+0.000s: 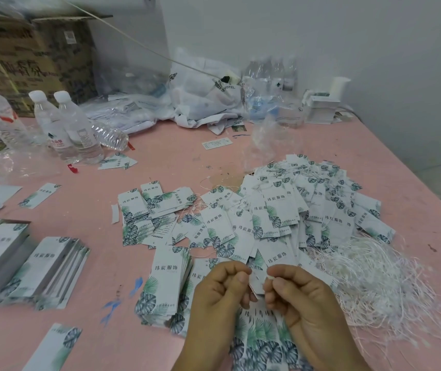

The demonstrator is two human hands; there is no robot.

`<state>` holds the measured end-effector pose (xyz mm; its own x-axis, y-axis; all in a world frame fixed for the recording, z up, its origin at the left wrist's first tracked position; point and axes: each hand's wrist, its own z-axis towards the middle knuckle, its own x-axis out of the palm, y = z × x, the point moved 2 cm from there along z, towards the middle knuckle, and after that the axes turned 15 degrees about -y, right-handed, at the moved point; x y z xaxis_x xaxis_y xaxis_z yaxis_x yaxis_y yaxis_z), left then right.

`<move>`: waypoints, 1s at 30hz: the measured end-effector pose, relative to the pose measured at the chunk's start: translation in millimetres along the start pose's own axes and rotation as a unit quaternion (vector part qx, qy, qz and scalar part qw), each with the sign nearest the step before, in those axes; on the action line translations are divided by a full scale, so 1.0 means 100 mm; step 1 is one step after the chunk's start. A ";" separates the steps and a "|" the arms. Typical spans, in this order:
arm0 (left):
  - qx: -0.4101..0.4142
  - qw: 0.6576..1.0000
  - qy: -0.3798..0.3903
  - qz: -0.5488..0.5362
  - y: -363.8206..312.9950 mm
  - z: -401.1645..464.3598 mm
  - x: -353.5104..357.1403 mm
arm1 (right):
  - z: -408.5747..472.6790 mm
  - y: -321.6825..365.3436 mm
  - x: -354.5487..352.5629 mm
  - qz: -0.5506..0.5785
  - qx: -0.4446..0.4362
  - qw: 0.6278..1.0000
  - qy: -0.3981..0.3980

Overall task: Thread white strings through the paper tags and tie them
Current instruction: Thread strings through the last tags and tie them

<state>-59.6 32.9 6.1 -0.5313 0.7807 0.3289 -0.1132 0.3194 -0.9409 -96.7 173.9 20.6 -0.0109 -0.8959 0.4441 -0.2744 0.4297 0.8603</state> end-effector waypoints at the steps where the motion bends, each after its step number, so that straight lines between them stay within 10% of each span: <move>1: 0.005 1.000 0.000 0.005 -0.01 0.00 -0.01 | 0.00 0.00 0.00 -0.016 -0.010 1.000 -0.004; 30: 0.084 0.992 0.022 0.094 0.01 -0.06 -0.04 | -0.17 0.05 0.09 -0.177 -0.187 0.965 -0.060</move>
<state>-53.1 33.3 4.5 -0.5204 0.8415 0.1454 -0.1553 0.0742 -0.9851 -81.9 170.1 33.1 -0.0970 -0.9908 0.0939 0.0837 0.0858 0.9928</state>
